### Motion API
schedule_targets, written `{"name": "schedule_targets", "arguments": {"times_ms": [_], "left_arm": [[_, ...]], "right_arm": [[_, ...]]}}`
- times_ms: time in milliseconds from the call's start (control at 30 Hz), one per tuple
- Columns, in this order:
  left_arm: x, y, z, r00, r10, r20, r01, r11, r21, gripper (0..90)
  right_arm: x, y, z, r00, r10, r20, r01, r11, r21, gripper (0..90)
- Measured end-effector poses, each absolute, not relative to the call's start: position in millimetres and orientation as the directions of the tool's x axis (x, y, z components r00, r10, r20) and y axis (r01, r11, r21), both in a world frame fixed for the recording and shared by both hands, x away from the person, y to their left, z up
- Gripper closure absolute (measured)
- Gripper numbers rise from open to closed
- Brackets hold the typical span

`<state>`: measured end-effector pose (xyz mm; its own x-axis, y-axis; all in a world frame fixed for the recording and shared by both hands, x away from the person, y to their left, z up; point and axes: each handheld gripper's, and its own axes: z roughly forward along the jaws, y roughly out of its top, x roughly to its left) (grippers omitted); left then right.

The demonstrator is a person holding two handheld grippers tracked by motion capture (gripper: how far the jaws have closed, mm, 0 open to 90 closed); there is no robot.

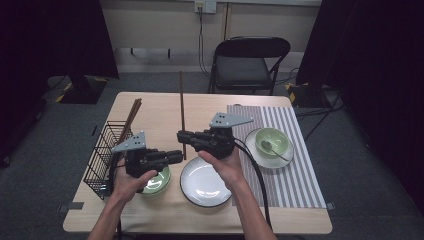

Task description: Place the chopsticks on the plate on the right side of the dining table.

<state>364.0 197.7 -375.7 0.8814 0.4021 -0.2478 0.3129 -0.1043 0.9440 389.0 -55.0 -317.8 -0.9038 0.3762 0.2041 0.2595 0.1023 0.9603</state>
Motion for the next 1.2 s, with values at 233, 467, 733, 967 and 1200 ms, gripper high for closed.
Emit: {"name": "schedule_targets", "arguments": {"times_ms": [233,467,733,967,1200], "left_arm": [[366.0,195.3,-379.6,0.871,0.424,-0.250,0.327,-0.119,0.937,80.7],[366.4,193.2,-381.2,0.864,0.427,-0.266,0.342,-0.111,0.933,80.1],[366.1,189.8,-380.6,0.865,0.424,-0.266,0.343,-0.114,0.932,78.6],[367.0,190.9,-380.4,0.854,0.442,-0.275,0.352,-0.102,0.930,68.2],[368.1,194.9,-379.3,0.837,0.509,-0.202,0.312,-0.140,0.940,56.4]], "right_arm": [[388.0,-56.4,-316.9,-0.904,0.372,0.209,0.263,0.101,0.959,84.2],[386.9,-45.9,-321.6,-0.908,0.357,0.220,0.272,0.103,0.957,84.3],[386.2,-36.9,-325.6,-0.911,0.347,0.223,0.274,0.106,0.956,84.3],[384.5,-38.5,-324.0,-0.912,0.346,0.222,0.273,0.106,0.956,84.4],[384.1,-56.8,-319.9,-0.897,0.388,0.212,0.269,0.097,0.958,84.4]]}}
